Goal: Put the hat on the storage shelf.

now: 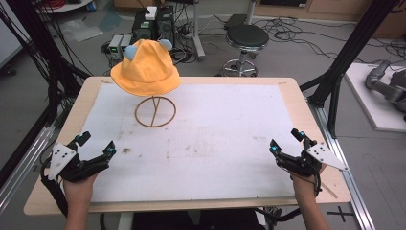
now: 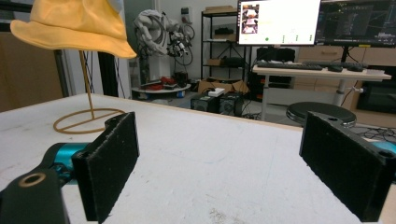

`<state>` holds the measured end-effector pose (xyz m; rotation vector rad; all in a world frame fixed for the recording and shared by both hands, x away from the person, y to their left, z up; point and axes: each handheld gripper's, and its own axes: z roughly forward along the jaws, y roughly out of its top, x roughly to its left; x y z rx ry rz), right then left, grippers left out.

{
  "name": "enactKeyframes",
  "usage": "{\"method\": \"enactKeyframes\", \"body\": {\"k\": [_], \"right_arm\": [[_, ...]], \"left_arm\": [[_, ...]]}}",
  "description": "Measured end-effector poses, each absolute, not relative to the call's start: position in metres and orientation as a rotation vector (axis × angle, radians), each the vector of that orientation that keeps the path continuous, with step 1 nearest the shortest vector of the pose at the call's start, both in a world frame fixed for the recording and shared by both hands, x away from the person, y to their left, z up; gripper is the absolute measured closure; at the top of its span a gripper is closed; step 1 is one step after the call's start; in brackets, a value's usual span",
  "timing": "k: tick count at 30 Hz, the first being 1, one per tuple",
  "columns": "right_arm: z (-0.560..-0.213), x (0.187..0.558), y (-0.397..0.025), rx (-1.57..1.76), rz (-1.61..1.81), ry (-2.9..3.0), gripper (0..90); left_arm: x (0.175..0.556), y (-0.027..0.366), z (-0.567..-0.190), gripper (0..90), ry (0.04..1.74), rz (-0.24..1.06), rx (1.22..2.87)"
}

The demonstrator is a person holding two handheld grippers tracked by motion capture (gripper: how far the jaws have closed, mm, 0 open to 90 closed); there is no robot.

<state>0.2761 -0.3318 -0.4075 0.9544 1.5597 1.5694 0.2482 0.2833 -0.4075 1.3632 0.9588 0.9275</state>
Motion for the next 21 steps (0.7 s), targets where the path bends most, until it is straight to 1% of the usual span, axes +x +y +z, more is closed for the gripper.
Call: {"method": "enactKeyframes", "body": {"k": [21], "right_arm": [[-0.4081, 0.2729, -0.3331, 0.939, 1.569, 1.565, 11.7]], "left_arm": [[0.2504, 0.2797, -0.4077, 11.8, 0.947, 0.918, 1.379]]}}
